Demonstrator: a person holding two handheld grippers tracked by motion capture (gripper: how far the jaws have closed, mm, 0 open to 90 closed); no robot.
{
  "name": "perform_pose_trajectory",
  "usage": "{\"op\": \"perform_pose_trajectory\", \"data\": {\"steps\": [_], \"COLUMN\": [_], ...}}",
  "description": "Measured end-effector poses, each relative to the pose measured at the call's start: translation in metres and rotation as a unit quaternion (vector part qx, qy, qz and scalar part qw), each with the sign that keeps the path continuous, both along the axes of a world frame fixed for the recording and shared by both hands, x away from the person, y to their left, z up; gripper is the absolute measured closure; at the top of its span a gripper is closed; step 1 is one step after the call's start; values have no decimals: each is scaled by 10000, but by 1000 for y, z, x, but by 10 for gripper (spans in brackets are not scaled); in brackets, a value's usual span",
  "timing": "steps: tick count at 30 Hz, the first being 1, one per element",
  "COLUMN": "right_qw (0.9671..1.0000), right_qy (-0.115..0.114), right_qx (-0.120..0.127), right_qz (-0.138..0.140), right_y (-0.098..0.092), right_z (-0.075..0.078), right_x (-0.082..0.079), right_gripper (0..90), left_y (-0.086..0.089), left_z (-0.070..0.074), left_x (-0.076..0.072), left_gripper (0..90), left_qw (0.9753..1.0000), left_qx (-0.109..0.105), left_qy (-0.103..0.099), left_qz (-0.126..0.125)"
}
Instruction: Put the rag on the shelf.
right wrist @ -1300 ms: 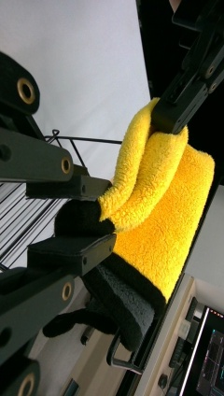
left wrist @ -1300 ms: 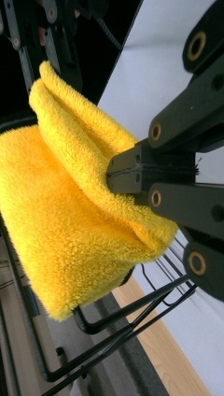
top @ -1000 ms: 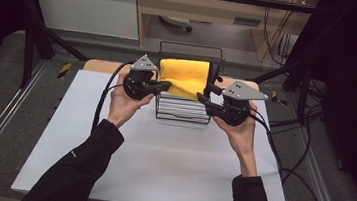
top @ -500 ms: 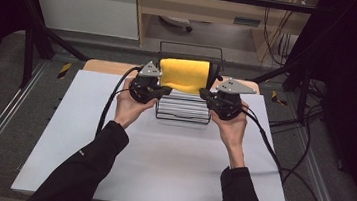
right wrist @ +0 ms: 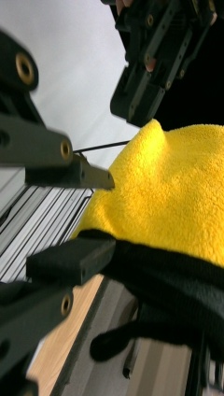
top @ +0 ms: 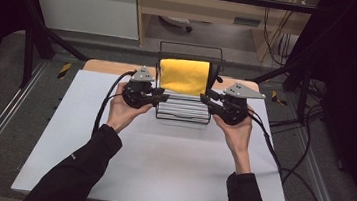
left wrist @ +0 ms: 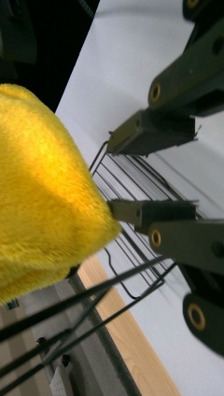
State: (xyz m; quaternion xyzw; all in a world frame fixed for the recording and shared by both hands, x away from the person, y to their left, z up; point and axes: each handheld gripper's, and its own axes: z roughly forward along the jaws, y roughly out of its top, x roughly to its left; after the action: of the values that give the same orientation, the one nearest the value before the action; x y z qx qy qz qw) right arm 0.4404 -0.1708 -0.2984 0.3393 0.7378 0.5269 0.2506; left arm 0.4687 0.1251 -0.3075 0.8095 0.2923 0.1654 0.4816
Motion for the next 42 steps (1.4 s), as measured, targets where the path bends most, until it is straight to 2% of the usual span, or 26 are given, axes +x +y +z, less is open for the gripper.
{"op": "perform_pose_trajectory", "data": {"steps": [5, 9, 14, 17, 20, 24, 28, 36, 42], "right_qw": [9997, 9997, 9991, 9989, 9985, 9978, 9967, 9946, 9925], "right_qy": [140, 172, 355, 428, 516, 645, 788, 1027, 1221], "right_qx": [219, 184, 212, 179, 193, 152, 173, 113, 19], "right_qz": [44, 21, -10, -42, -56, -69, -15, -10, -1], "right_y": [-10, -17, -26, -32, -38, -46, -53, -58, -61], "right_z": [1, -2, -7, -13, -21, -34, -48, -77, -100], "right_x": [-8, -13, -18, -21, -23, -27, -31, -41, -47], "right_gripper": [472, 362, 233, 173, 135, 96, 57, 22, 11], "left_y": [15, 27, 41, 51, 61, 74, 86, 107, 120], "left_z": [-4, -9, -16, -24, -32, -45, -58, -81, -97], "left_x": [-8, -13, -20, -26, -32, -41, -52, -69, -77], "left_gripper": [501, 379, 216, 124, 72, 45, 45, 49, 53], "left_qw": [9999, 9997, 9995, 9992, 9990, 9982, 9964, 9970, 9967], "left_qx": [85, 158, 204, 237, 234, 321, 497, 230, 195], "left_qy": [41, 81, 136, 134, 170, 235, 189, 322, 366], "left_qz": [115, 187, 211, 292, 334, 455, 665, 671, 701]}}
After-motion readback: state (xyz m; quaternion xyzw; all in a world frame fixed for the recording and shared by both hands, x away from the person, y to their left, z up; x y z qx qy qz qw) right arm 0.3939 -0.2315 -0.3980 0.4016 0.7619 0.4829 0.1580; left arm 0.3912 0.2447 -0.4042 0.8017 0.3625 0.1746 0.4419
